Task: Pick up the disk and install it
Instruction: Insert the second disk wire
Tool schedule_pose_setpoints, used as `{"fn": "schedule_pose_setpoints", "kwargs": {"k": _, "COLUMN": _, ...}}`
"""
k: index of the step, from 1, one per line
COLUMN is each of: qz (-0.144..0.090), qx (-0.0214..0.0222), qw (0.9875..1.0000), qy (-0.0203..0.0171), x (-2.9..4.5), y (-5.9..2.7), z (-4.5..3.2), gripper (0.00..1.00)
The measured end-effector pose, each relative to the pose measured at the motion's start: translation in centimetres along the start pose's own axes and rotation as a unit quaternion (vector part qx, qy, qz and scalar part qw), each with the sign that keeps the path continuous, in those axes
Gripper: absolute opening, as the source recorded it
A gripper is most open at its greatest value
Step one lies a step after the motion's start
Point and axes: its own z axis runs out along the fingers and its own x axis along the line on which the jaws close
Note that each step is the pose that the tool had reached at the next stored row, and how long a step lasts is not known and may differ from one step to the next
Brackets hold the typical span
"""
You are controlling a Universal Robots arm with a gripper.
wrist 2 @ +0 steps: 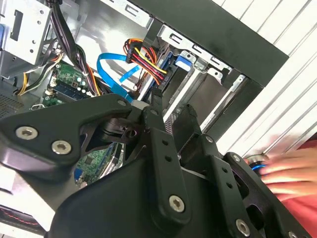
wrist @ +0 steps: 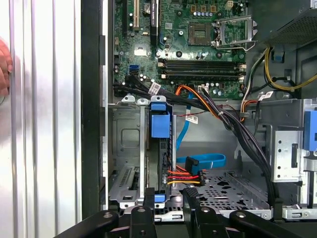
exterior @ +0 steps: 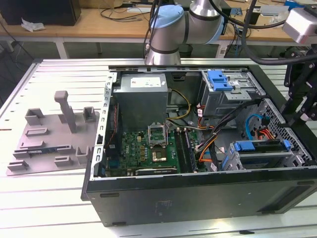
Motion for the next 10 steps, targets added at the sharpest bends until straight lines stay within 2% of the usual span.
{"fn": "schedule_pose_setpoints", "kwargs": {"k": 10, "qz": 0.000, "qx": 0.0001, "qw": 1.0000, "qy": 0.0000, "x": 0.00, "y": 0.01, "z": 0.00, "gripper": 0.36}}
